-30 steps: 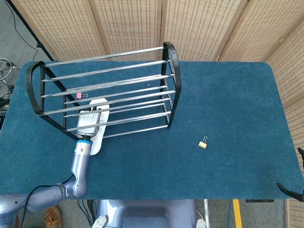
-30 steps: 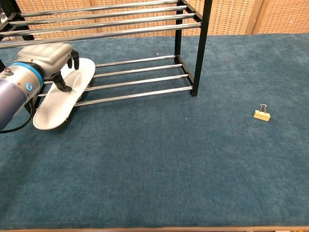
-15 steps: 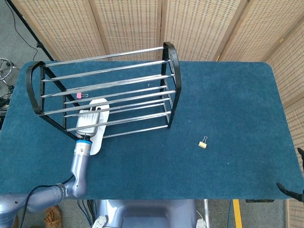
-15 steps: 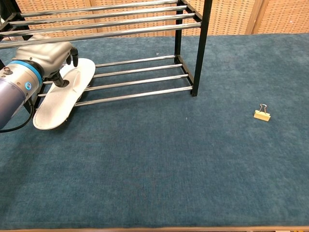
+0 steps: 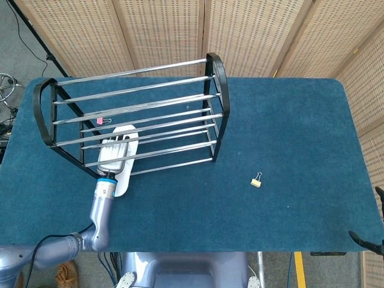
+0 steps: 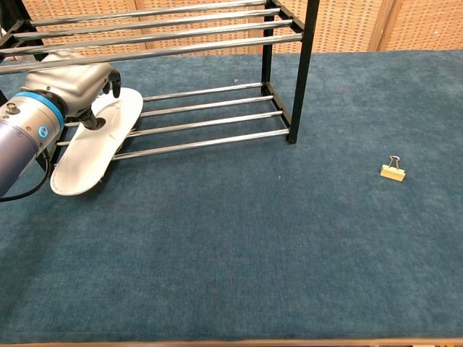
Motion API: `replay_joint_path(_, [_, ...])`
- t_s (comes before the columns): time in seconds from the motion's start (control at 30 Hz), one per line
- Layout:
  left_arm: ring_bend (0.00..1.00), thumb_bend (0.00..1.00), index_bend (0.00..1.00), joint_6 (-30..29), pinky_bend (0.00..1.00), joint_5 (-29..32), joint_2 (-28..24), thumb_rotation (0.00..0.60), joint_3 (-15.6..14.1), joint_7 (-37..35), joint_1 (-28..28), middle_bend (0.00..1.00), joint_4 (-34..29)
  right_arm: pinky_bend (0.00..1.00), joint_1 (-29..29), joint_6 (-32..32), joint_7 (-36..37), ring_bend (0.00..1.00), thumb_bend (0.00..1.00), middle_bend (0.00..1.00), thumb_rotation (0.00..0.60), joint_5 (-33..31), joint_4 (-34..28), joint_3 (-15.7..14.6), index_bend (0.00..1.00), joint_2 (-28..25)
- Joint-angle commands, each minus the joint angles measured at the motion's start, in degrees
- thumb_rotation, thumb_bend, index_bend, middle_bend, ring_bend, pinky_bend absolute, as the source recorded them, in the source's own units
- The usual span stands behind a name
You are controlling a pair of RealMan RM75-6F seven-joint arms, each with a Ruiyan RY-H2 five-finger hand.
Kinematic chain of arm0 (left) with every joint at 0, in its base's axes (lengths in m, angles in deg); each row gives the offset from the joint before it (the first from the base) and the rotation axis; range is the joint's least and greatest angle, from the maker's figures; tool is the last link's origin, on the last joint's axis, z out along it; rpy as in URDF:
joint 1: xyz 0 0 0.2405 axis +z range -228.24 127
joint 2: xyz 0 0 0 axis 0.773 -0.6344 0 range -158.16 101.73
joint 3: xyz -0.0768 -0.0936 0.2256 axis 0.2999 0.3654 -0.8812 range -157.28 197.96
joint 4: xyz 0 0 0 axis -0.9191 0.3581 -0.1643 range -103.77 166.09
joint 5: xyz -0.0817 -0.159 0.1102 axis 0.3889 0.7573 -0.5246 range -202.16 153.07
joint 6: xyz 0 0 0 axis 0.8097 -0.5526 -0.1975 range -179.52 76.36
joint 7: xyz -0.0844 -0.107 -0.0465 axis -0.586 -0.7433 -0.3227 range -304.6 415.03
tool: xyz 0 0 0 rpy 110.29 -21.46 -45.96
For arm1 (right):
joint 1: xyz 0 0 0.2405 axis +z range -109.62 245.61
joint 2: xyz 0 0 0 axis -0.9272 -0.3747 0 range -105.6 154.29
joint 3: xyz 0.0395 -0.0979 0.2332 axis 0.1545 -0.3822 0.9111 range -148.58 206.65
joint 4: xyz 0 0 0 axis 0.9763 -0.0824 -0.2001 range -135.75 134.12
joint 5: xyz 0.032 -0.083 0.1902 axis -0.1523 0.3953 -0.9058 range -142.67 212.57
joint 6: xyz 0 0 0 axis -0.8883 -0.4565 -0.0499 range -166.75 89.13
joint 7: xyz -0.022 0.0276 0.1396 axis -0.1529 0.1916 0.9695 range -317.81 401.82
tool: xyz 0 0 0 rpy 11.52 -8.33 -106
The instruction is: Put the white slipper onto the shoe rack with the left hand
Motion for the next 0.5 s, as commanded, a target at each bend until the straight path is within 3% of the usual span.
replay_joint_path(0.03, [0.35, 0.29, 0.38, -0.4, 0.46, -0.5, 0.1, 0.6, -0.5, 0.3, 0.3, 0.36, -0.7, 0.0, 0.0, 0.1, -0.1, 0.0, 0.0, 0.0, 0.6, 0.0, 0.0, 0.0, 0.0, 0.0])
replay_joint_path(0.5, [0.35, 0.29, 0.38, -0.6, 0.46, -1.3, 0.2, 0.6, -1.1, 1.2, 0.7, 0.36, -1.4, 0.0, 0.1, 0.1, -0.3, 0.0, 0.0, 0.0, 0.6, 0.0, -0.1, 0.0, 0.0, 0.1])
